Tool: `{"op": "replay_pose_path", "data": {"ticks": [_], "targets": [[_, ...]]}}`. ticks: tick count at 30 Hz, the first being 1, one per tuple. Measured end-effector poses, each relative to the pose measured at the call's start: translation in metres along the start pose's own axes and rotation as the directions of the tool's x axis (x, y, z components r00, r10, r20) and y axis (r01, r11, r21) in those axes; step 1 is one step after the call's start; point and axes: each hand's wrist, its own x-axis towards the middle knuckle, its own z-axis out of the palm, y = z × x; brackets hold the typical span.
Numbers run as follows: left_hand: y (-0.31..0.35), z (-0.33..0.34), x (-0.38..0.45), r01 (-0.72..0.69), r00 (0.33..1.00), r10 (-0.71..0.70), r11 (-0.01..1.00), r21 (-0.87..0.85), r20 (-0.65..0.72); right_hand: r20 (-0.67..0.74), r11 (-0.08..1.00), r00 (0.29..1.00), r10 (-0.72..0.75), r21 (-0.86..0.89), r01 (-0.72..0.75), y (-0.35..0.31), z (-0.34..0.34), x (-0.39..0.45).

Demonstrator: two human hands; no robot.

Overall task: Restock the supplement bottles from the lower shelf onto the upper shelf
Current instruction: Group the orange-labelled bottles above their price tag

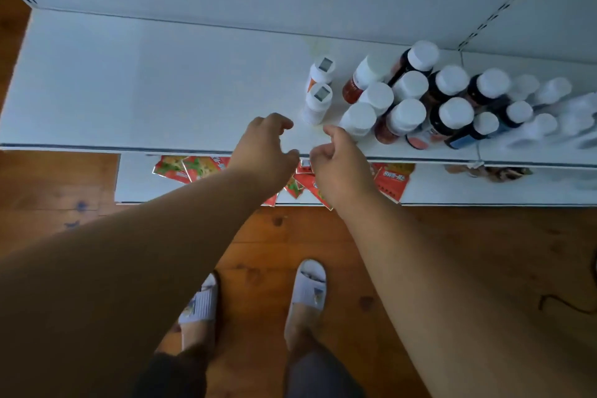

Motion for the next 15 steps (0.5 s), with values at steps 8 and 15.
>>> {"op": "replay_pose_path", "data": {"ticks": [8,15], "targets": [[0.016,0.028,0.082,-0.075,0.993,0.078,0.996,0.04,-0.084,0.077,0.995,0.997,-0.012,0.104,0.004,0.025,0.025,0.037],[0.021,0.038,0.098,-0.089,0.992,0.094,0.994,0.056,-0.081,0.049,0.985,0.998,-0.033,0.172,0.024,0.039,0.021,0.044]]}}
